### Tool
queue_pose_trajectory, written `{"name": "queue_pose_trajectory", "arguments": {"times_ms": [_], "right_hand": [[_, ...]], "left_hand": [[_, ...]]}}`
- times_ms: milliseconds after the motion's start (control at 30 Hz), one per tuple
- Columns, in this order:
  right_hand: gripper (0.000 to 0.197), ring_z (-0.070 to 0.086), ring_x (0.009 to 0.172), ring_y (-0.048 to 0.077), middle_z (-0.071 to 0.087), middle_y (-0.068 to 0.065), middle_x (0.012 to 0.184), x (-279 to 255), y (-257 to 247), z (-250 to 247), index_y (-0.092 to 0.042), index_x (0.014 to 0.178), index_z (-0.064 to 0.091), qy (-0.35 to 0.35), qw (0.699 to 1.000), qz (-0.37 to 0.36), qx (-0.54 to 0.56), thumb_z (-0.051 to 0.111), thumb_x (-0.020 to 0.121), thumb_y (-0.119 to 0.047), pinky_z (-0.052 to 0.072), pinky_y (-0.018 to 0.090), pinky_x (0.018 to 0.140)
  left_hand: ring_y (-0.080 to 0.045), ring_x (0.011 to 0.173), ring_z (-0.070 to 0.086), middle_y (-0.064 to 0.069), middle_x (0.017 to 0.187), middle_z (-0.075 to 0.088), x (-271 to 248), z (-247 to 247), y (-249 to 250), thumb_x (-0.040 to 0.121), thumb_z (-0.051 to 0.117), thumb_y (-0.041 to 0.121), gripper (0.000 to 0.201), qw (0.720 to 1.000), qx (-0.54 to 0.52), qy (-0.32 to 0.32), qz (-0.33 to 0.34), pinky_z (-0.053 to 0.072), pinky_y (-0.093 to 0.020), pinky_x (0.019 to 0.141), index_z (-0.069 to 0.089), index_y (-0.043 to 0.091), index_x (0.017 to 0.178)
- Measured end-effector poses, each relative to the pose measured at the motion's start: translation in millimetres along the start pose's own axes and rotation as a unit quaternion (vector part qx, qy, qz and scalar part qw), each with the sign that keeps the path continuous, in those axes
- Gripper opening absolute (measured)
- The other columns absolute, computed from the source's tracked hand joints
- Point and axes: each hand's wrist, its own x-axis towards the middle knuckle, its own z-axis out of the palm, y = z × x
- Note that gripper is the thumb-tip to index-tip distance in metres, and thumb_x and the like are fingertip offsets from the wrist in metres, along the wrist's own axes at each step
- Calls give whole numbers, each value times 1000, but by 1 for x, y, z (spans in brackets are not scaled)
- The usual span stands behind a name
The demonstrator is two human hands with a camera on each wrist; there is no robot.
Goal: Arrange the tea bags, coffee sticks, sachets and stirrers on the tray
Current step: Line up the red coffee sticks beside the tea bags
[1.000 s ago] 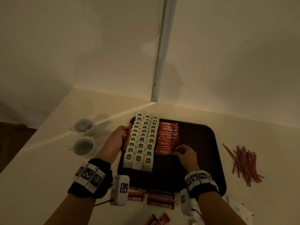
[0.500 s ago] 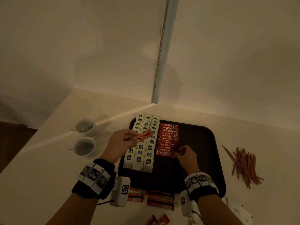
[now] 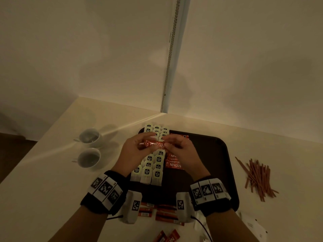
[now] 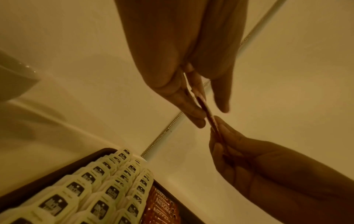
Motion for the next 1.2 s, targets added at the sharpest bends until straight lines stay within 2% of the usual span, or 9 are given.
{"name": "queue_pose_trajectory", "arguments": {"times_ms": [133, 233, 367, 467, 667, 800, 900, 1033, 1200], "right_hand": [[18, 64, 88, 9, 65, -2, 100, -3, -3, 2, -14, 98, 68, 0, 1000, -15, -2, 61, 86, -2, 54, 20, 74], [16, 65, 85, 13, 67, 4, 99, -6, -5, 3, -14, 96, 68, 6, 1000, -24, -16, 63, 85, -3, 54, 19, 72], [14, 65, 81, 10, 67, -1, 94, -8, -7, -1, -17, 91, 68, 37, 999, -19, -3, 67, 82, -6, 54, 20, 71], [13, 66, 83, 14, 67, 6, 100, -9, -5, -1, -15, 91, 68, 45, 999, -7, 8, 67, 82, -5, 53, 18, 69], [20, 65, 93, 15, 62, 9, 109, -10, -4, -5, -11, 98, 68, 35, 999, 19, 30, 54, 90, 1, 53, 15, 72], [17, 66, 87, 15, 67, 3, 101, -11, -7, -14, -15, 100, 69, 27, 998, 22, -45, 59, 89, -6, 56, 19, 71], [16, 66, 86, 13, 68, 0, 98, -8, -2, -21, -15, 99, 69, 38, 995, 15, -86, 60, 88, -8, 56, 19, 72], [15, 63, 96, 14, 64, -1, 104, -3, 25, -45, -21, 93, 66, 77, 983, 43, -161, 60, 88, -7, 54, 32, 85], [24, 62, 99, 14, 64, -1, 105, -10, 77, -71, -29, 84, 60, 89, 961, 125, -230, 58, 89, -6, 52, 24, 80]], "left_hand": [[-14, 78, 69, -7, 89, 74, 0, 1, 2, 79, 71, 0, 17, 999, -17, 26, -7, 54, -20, 69, 73, 9, 93], [-11, 76, 69, -6, 88, 73, -1, 2, 3, 79, 71, 1, 17, 999, -28, 34, -8, 53, -18, 66, 73, 13, 92], [-17, 76, 70, -6, 84, 74, -3, 1, 2, 79, 72, 4, 17, 997, -52, 48, -24, 55, -22, 68, 72, 16, 90], [-16, 76, 71, -3, 84, 74, -4, 3, 5, 79, 71, 2, 22, 999, -35, 23, -3, 55, -21, 67, 72, 20, 93], [-6, 67, 67, 4, 77, 74, -1, -1, 3, 79, 71, -1, 24, 999, 12, 33, 20, 51, -14, 63, 74, 22, 81], [-5, 67, 66, -3, 82, 73, -4, -5, 2, 79, 70, -2, 19, 1000, 2, 24, 12, 51, -15, 64, 74, 16, 85], [-12, 74, 68, 1, 89, 74, -8, -8, 5, 79, 73, 4, 17, 1000, 13, 1, 8, 55, -25, 71, 74, 15, 92], [-12, 86, 69, 9, 106, 70, -23, -29, 2, 85, 67, 12, 19, 998, 50, -17, -25, 56, -25, 73, 69, 25, 99], [-13, 81, 67, 4, 93, 70, -67, -73, -20, 92, 57, 10, 15, 990, 85, 4, -116, 54, -22, 67, 67, 18, 98]]}}
